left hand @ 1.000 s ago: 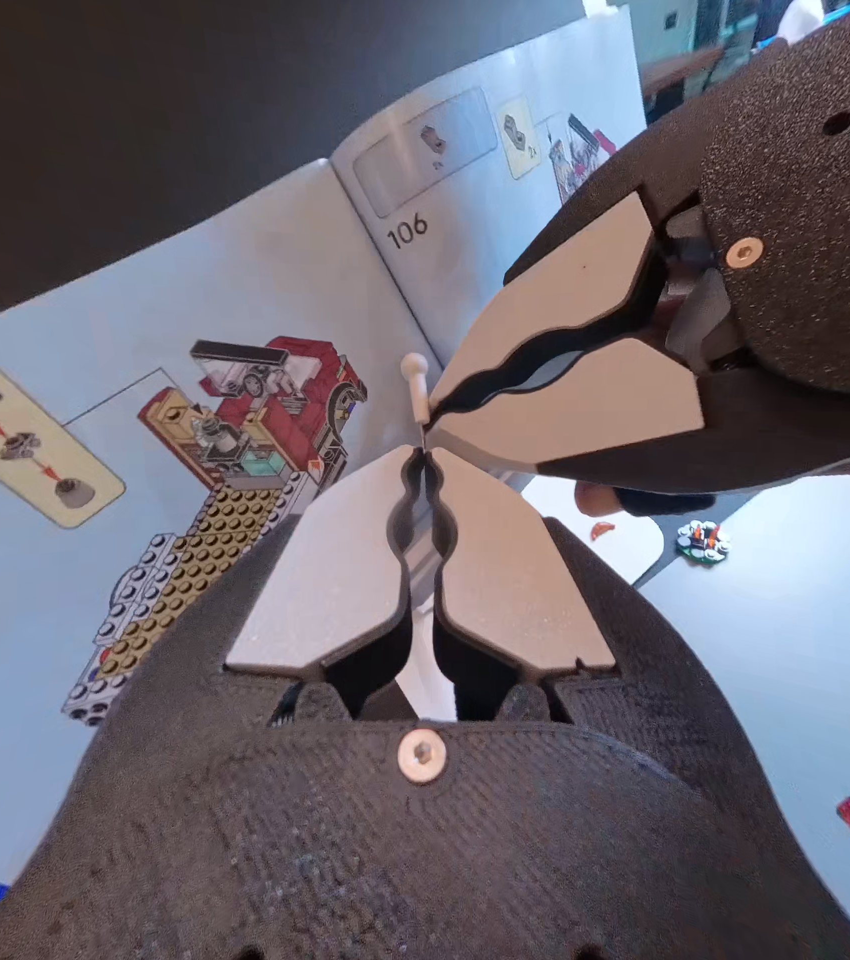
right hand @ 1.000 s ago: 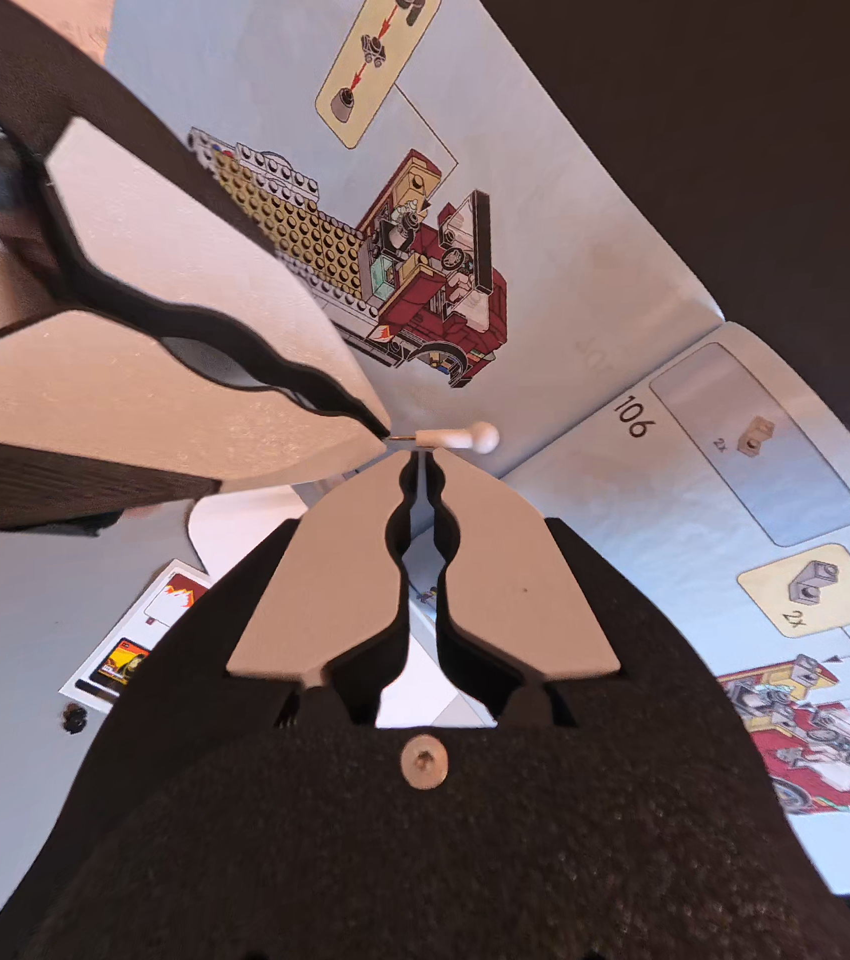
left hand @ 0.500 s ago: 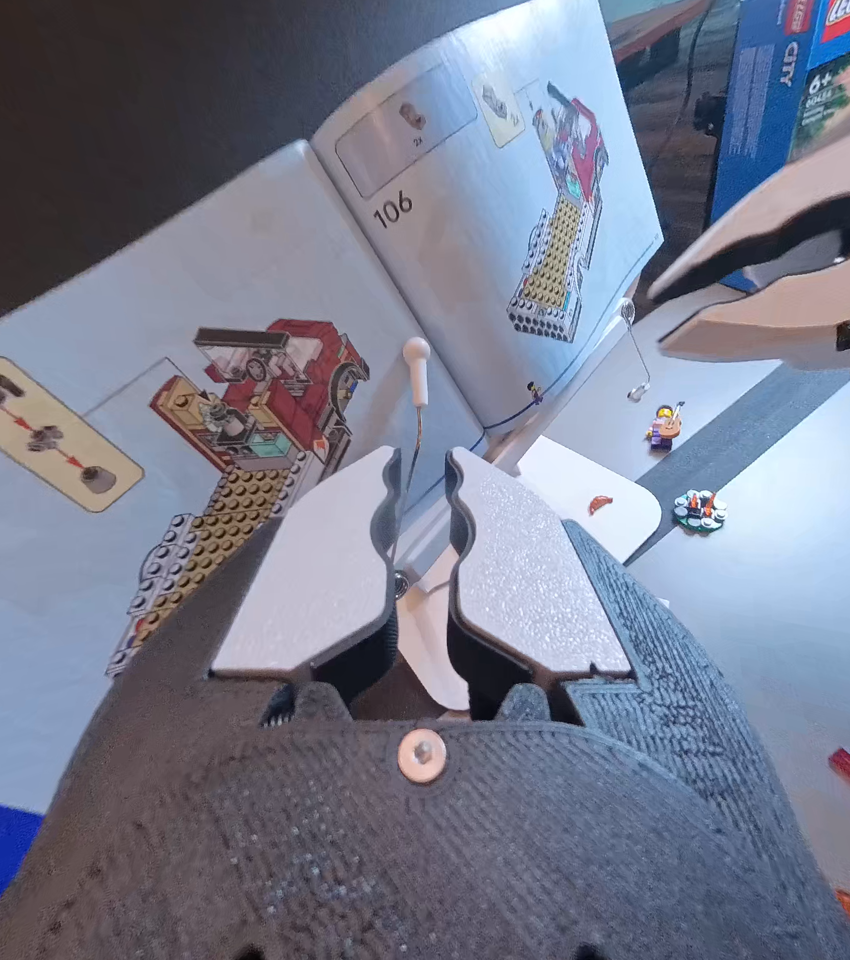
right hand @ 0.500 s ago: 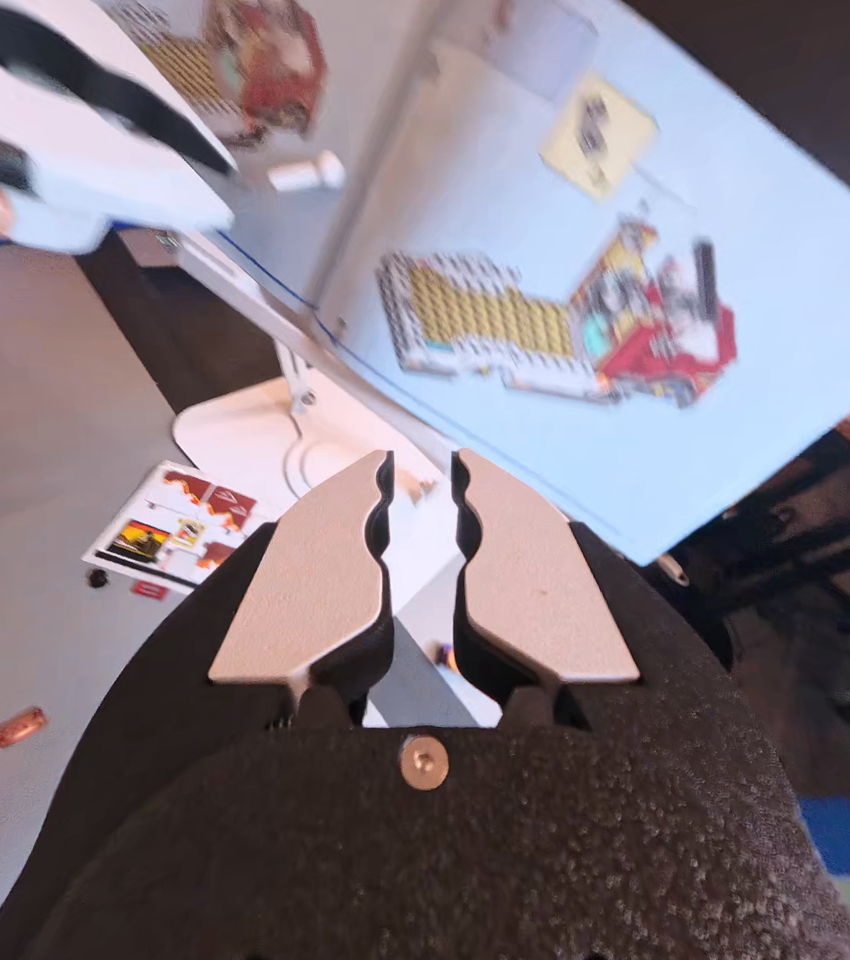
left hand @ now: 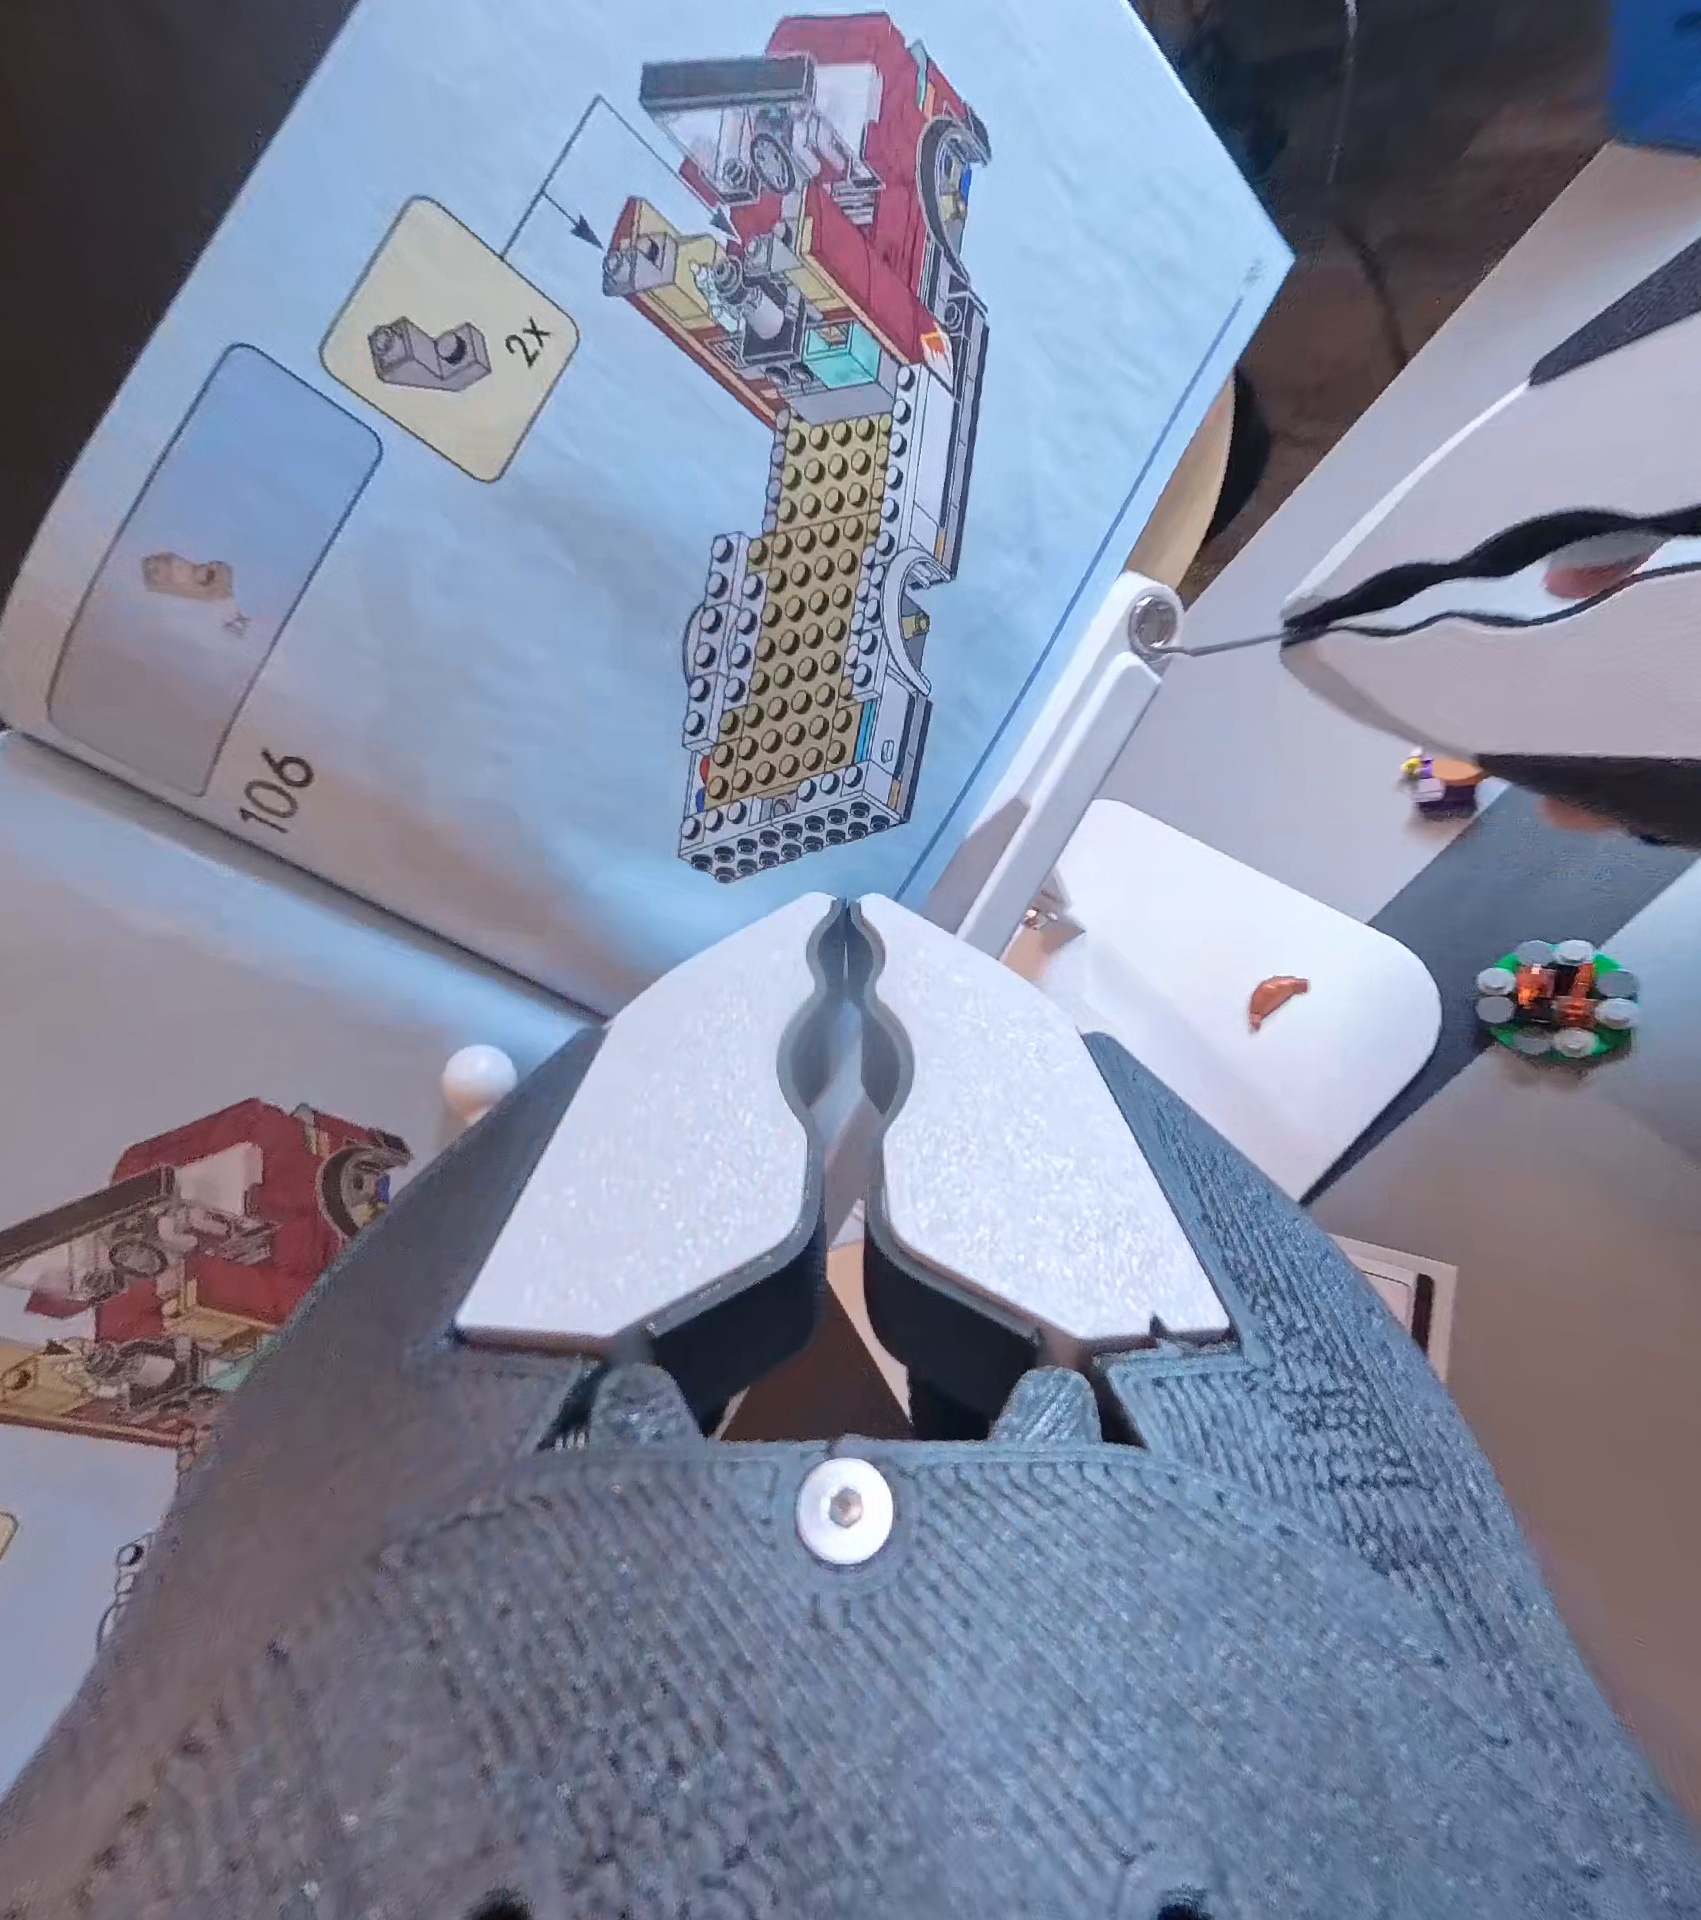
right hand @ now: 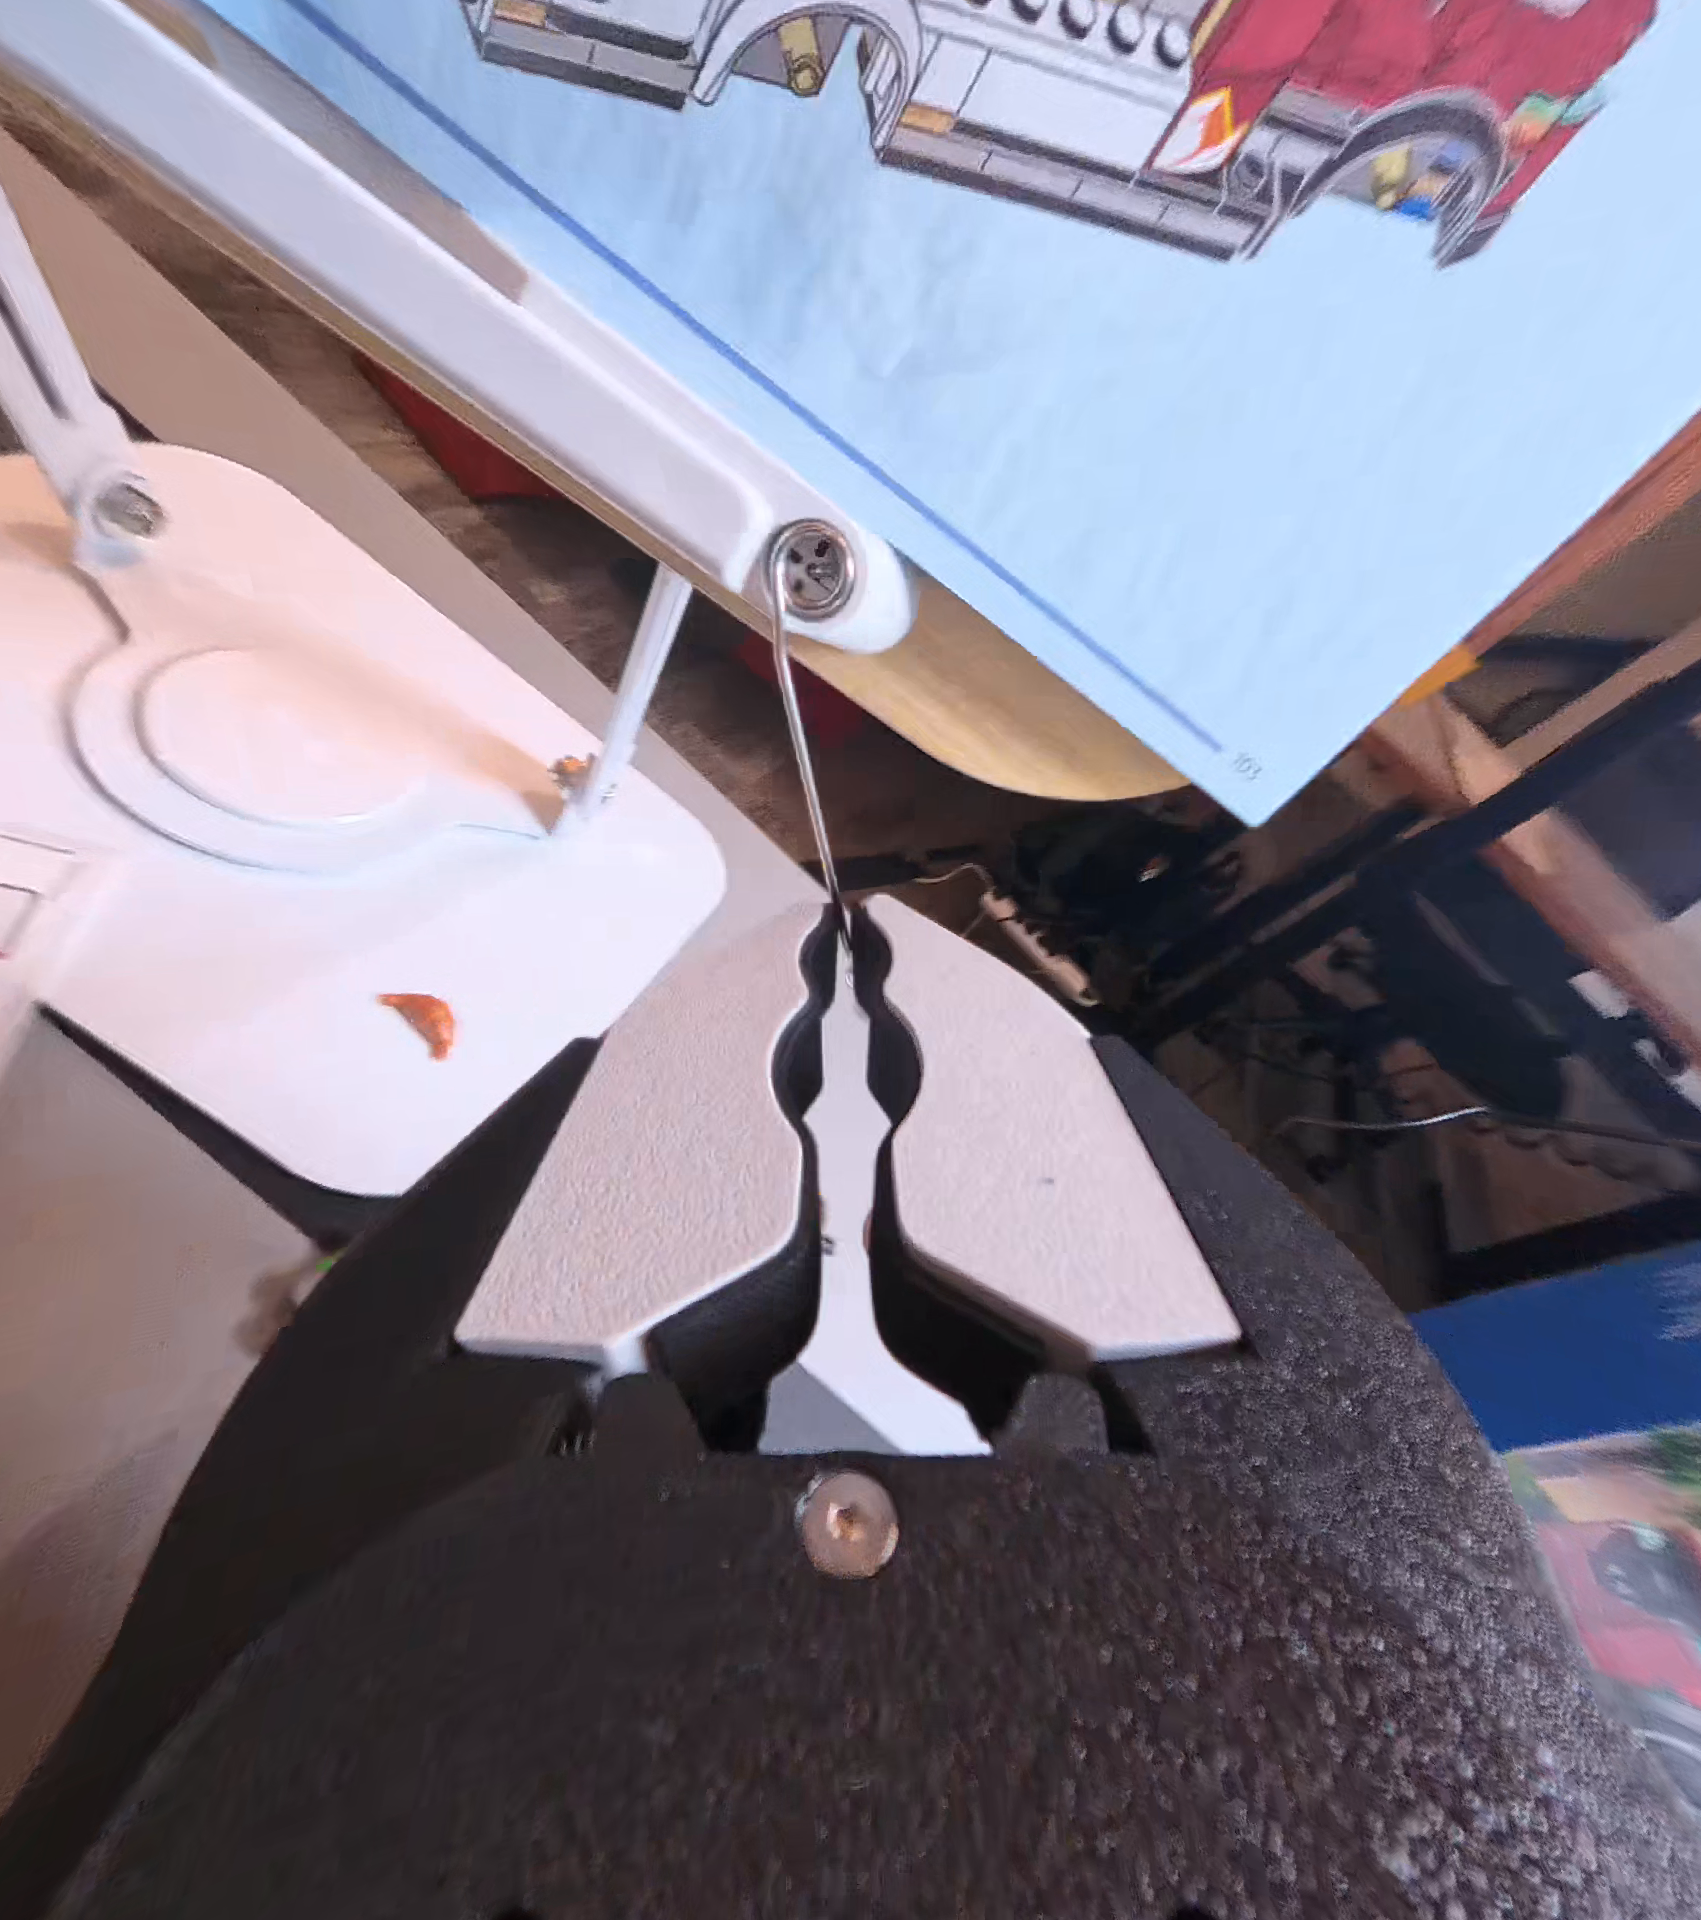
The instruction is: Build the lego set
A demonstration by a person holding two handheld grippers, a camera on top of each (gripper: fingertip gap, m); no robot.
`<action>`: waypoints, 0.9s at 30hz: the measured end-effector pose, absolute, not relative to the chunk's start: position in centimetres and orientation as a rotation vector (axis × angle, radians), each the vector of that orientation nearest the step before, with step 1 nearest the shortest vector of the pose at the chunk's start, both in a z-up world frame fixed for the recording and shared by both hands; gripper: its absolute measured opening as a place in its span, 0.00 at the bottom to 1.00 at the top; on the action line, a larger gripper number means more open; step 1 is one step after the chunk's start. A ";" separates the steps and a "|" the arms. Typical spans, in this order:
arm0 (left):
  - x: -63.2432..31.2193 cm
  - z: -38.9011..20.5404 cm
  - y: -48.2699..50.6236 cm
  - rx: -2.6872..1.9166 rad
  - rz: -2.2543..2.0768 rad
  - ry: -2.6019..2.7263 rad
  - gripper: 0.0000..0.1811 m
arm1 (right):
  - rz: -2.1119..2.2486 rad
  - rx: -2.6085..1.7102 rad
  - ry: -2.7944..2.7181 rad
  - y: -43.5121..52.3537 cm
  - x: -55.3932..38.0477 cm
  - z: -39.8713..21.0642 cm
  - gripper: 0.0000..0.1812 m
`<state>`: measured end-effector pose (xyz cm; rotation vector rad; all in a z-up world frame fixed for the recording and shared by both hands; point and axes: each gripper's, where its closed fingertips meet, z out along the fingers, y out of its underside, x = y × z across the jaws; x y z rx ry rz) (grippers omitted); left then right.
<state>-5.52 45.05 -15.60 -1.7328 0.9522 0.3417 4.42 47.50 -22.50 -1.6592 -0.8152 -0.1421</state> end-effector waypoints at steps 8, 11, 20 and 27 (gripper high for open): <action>-5.5 -15.8 45.7 -1.768 0.330 0.920 0.00 | -0.536 -1.407 -0.923 47.4 6.9 -18.7 0.02; -5.5 -15.8 45.7 -1.761 0.340 0.934 0.00 | -0.760 -1.266 -0.988 47.2 7.0 -16.6 0.03; -5.6 -15.8 45.7 -1.765 0.269 0.915 0.00 | -1.068 -1.021 -1.272 48.4 4.5 -13.1 0.05; -5.3 -14.6 43.9 -1.708 0.094 0.849 0.02 | -0.896 -1.179 -1.196 47.0 5.7 -13.2 0.20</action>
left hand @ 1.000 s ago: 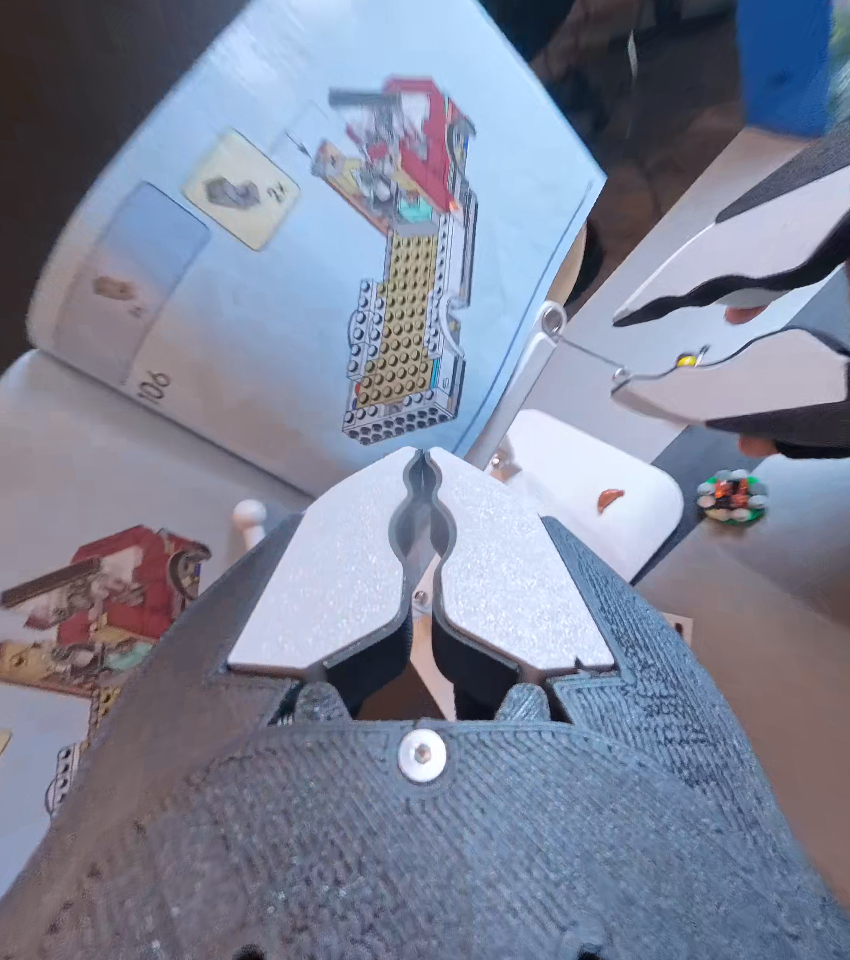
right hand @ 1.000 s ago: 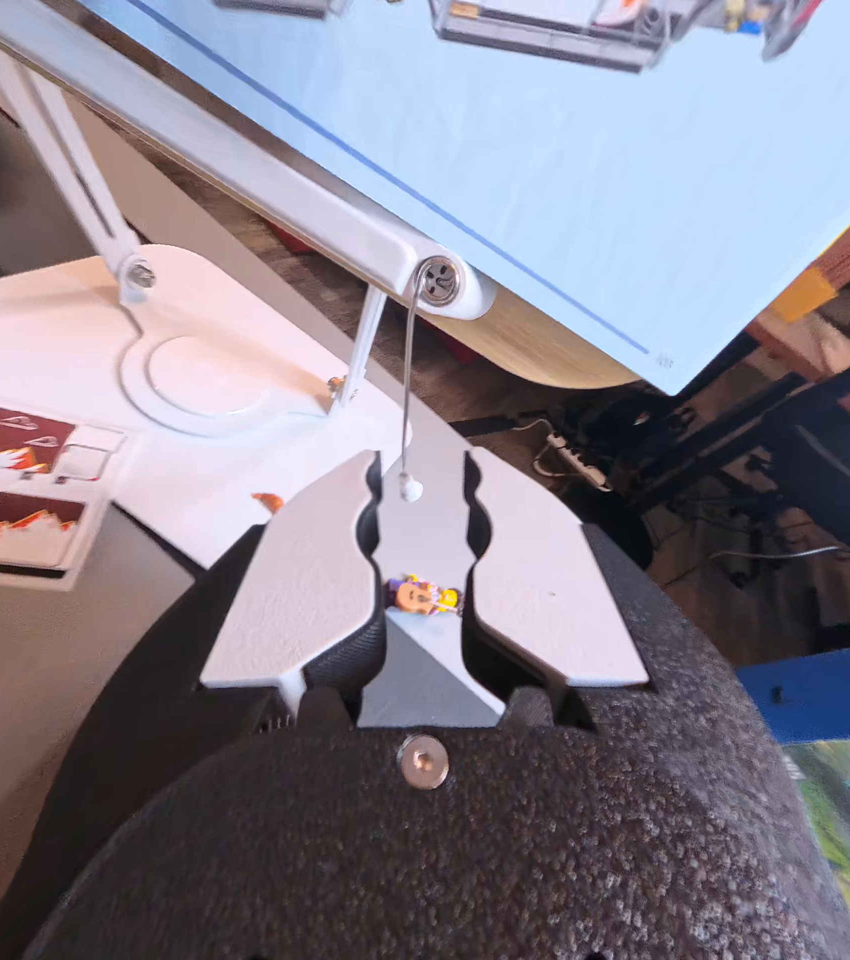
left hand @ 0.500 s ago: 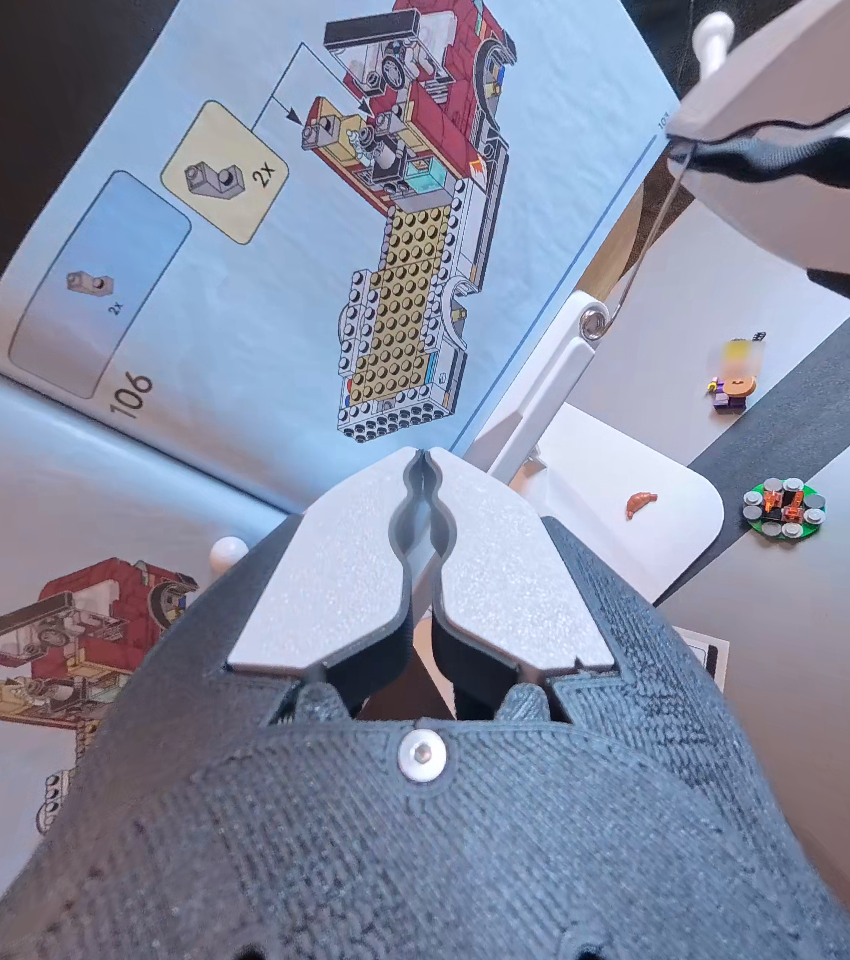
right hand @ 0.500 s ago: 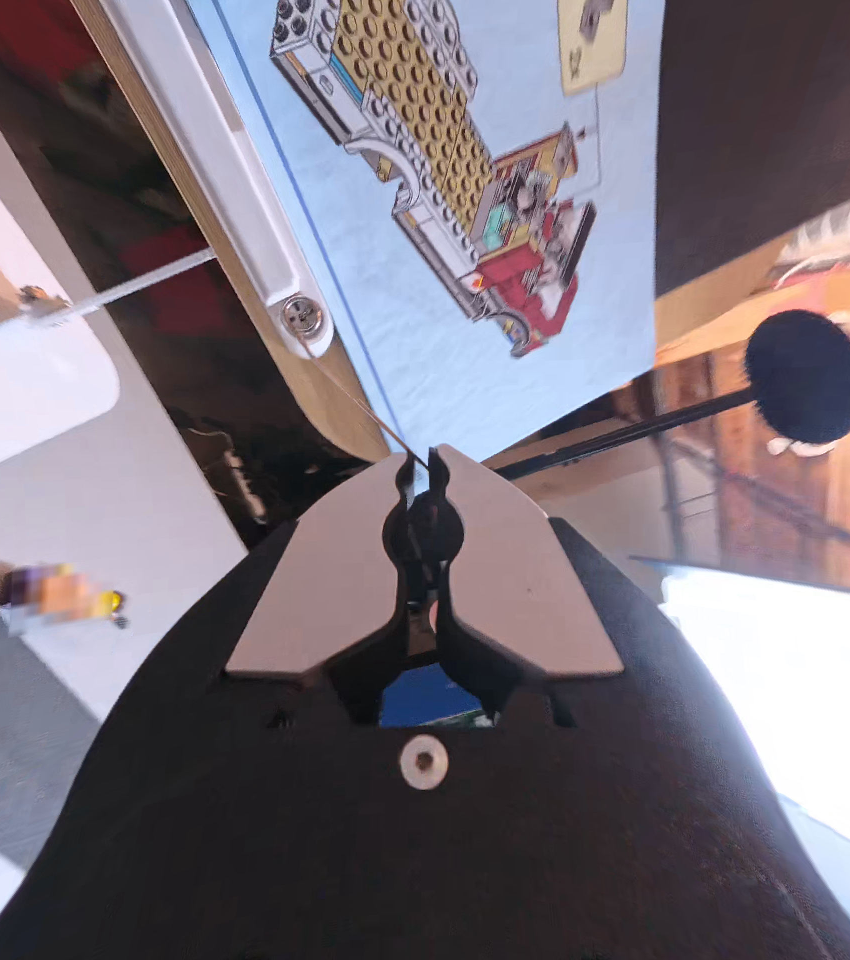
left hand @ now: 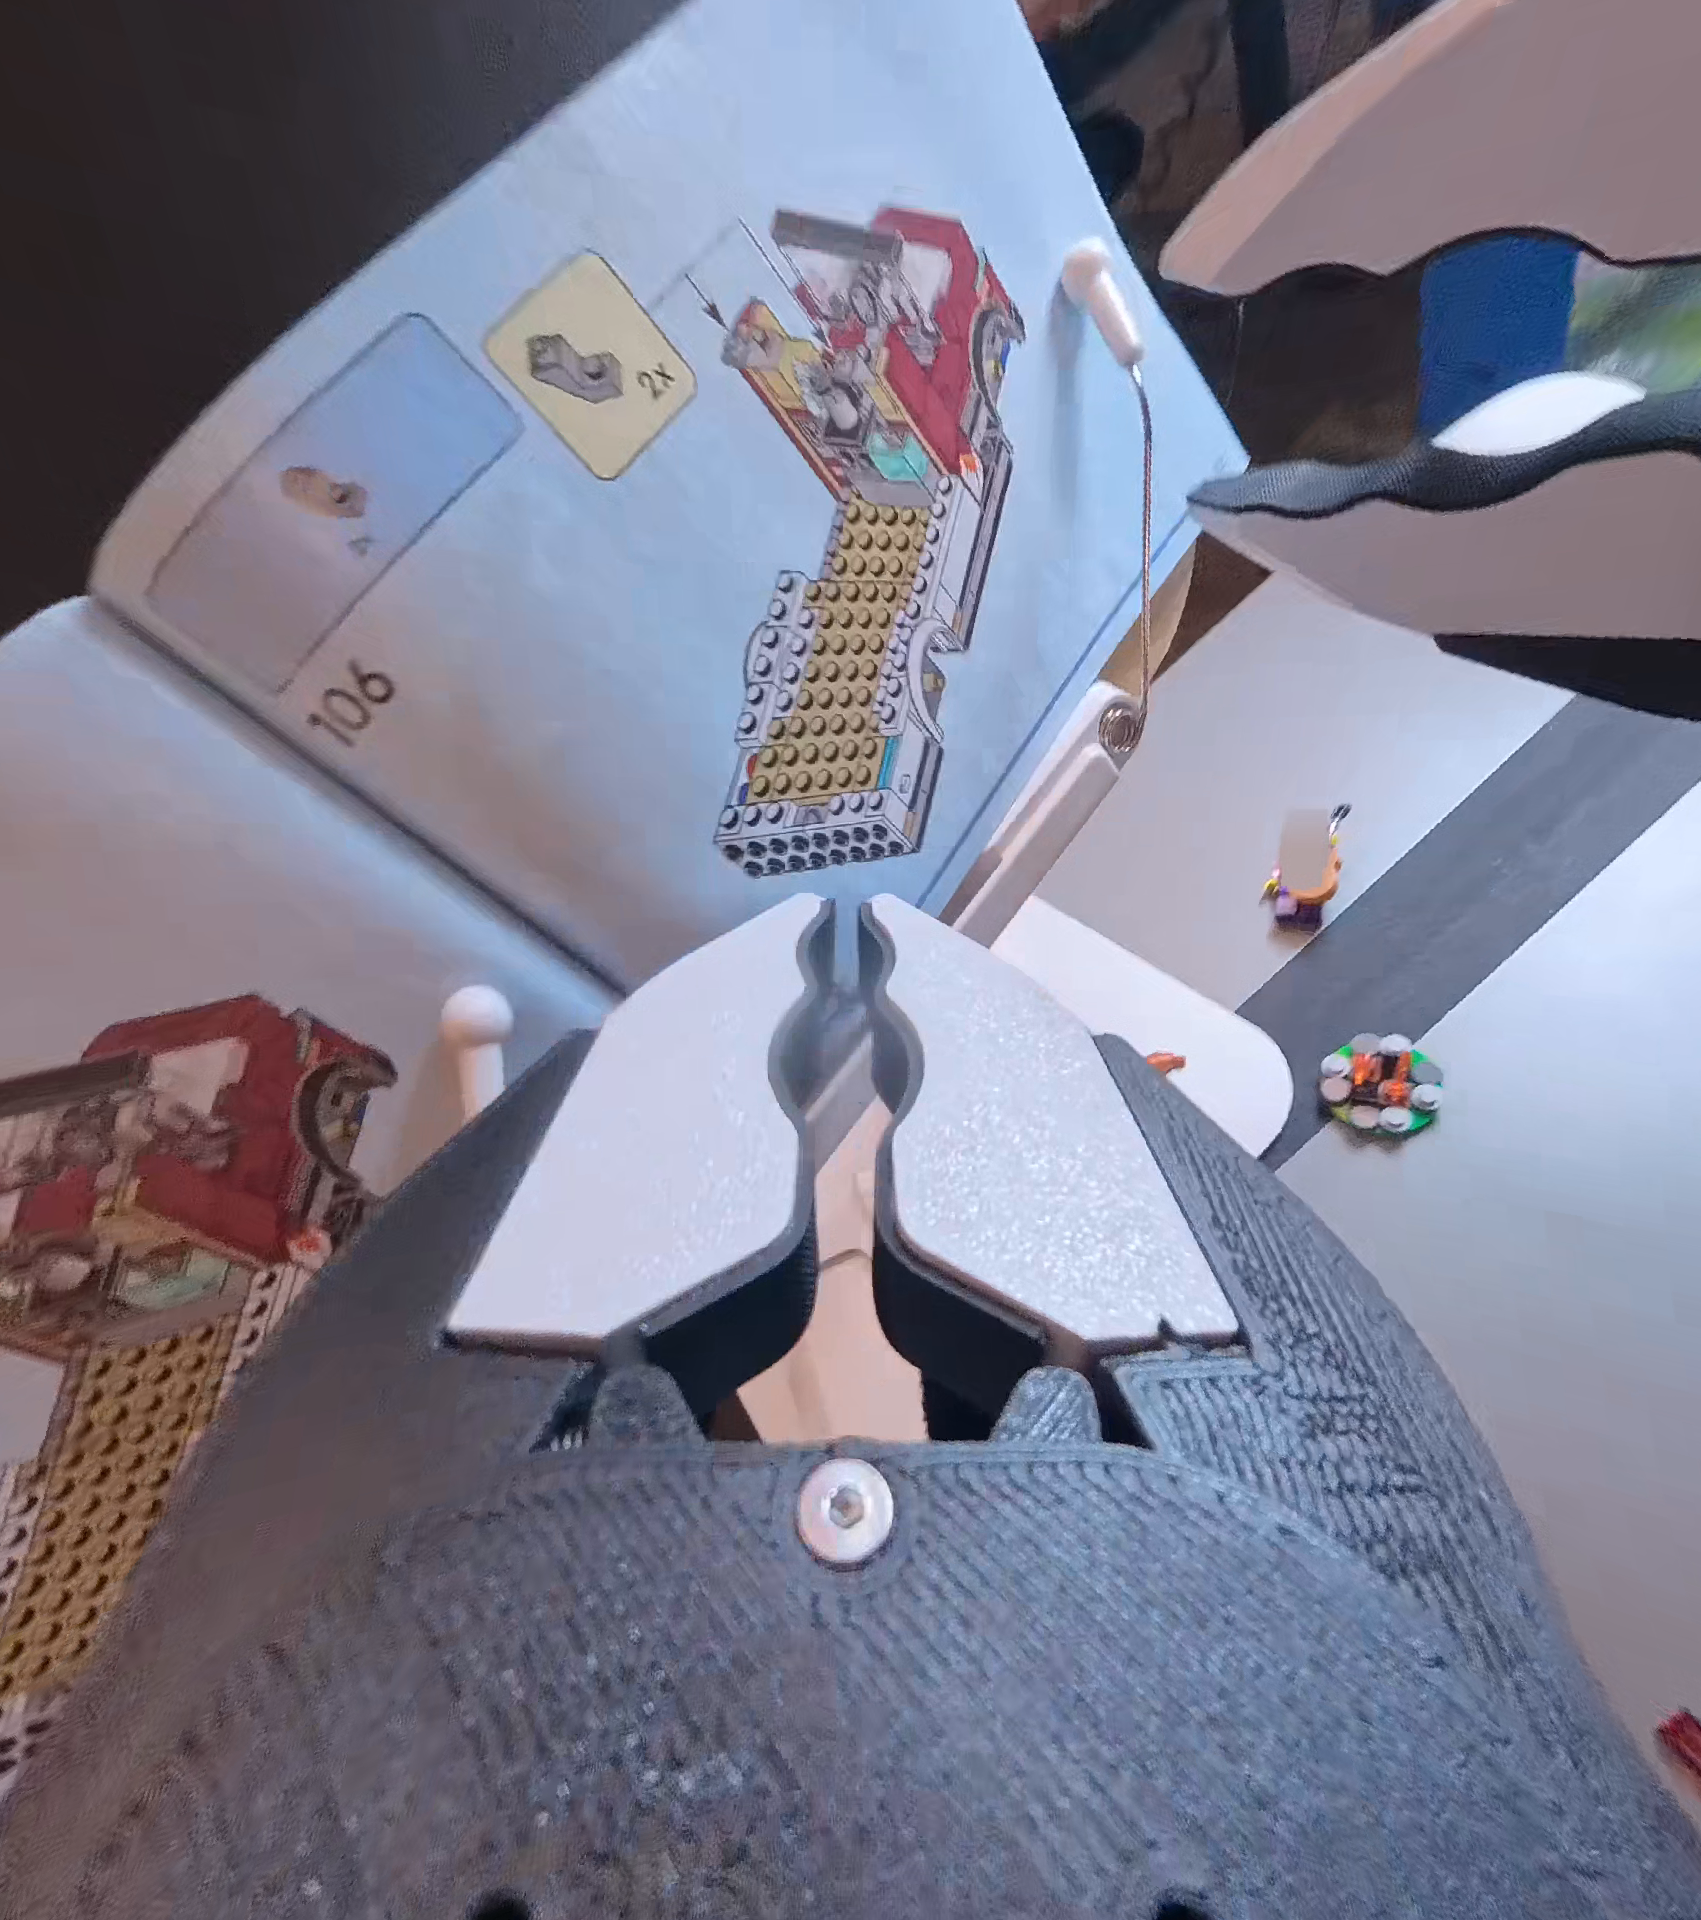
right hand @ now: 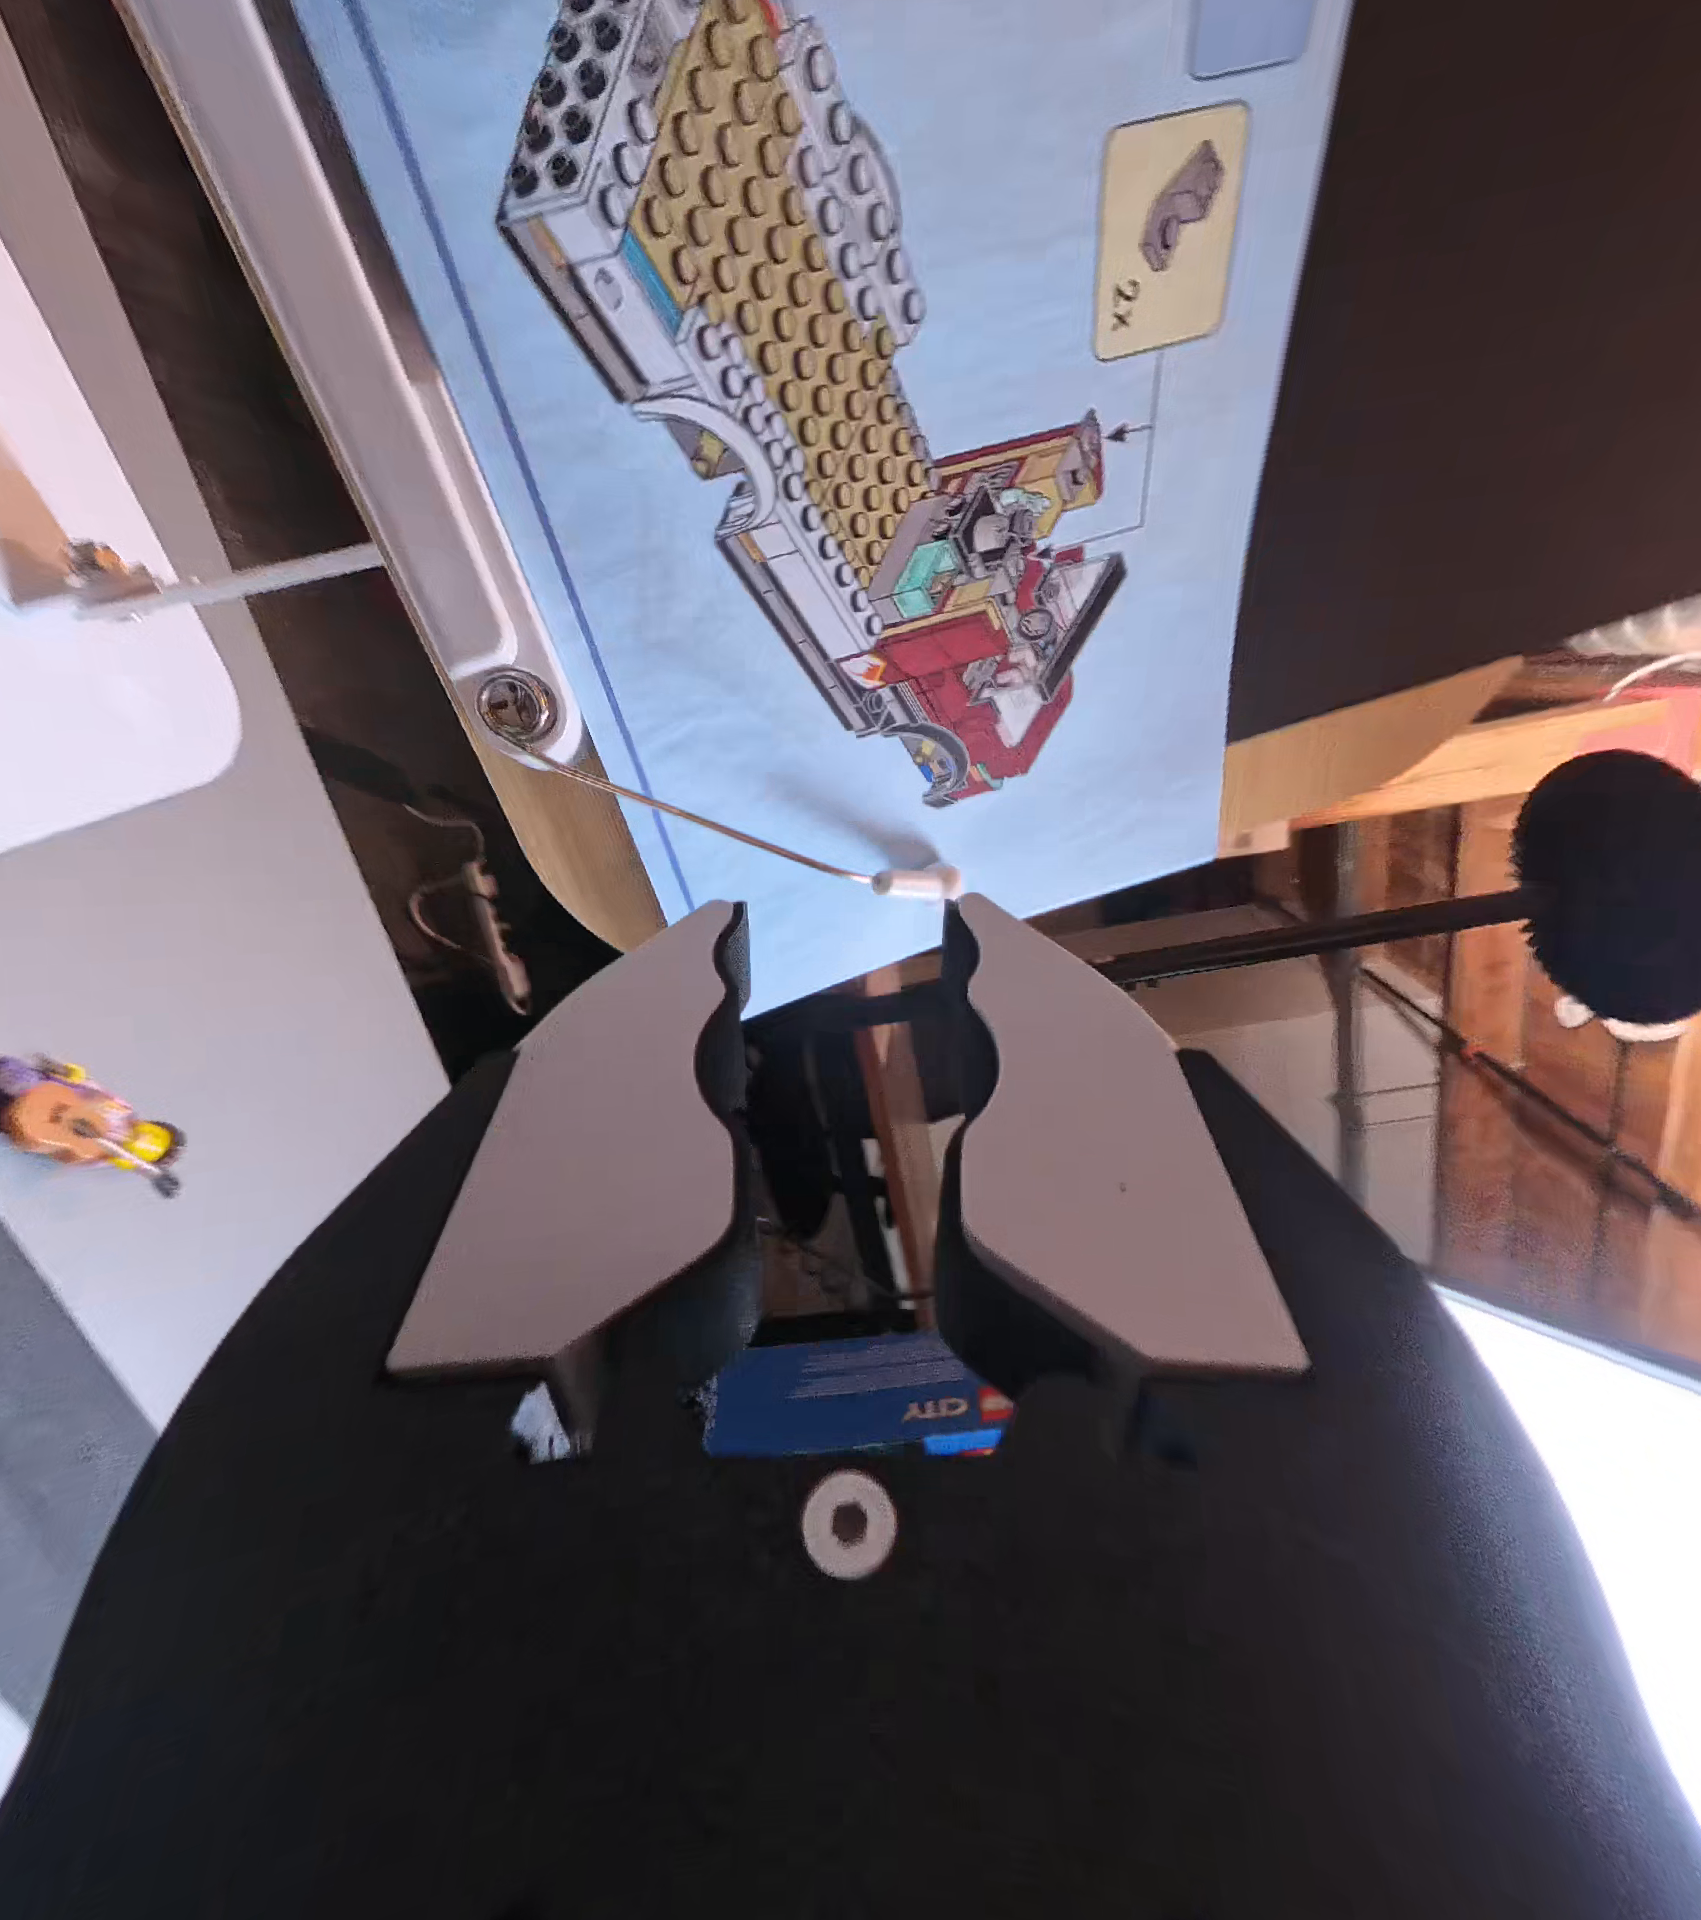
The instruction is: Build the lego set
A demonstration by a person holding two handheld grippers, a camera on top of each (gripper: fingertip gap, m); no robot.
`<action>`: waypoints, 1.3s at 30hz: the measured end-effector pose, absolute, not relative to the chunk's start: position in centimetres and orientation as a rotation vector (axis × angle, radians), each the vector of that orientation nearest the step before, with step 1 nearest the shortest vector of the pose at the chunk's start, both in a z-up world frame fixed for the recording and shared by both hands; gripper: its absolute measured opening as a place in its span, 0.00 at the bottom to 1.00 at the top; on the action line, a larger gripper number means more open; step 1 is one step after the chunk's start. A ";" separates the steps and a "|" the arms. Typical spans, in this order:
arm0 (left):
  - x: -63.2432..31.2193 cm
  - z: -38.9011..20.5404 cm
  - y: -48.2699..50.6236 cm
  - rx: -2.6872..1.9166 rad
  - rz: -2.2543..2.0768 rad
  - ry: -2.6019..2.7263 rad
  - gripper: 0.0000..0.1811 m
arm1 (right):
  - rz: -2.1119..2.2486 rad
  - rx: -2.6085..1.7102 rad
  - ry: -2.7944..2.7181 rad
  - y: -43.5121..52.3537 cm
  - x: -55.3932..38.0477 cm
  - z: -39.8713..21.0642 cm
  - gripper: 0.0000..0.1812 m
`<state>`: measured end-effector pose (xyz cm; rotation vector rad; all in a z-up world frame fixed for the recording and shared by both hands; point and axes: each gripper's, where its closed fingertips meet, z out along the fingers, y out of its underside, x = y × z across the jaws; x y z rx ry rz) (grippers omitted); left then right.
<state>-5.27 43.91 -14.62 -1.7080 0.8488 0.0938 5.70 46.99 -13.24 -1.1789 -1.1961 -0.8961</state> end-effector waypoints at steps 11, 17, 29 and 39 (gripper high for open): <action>-15.6 -11.7 38.4 -1.530 -0.128 0.346 0.06 | -0.100 -1.479 -0.799 40.8 6.6 -13.7 0.24; -21.1 -8.9 36.5 -1.431 -0.079 0.221 0.04 | 0.276 -1.531 -0.701 32.1 4.5 -13.5 0.25; -24.2 -5.3 39.2 -1.380 0.062 0.136 0.00 | 0.542 -1.568 -0.584 18.6 5.7 -17.5 0.23; -25.5 -6.4 41.4 -1.385 0.103 0.069 0.00 | 0.531 -1.535 -0.608 19.0 6.6 -18.1 0.21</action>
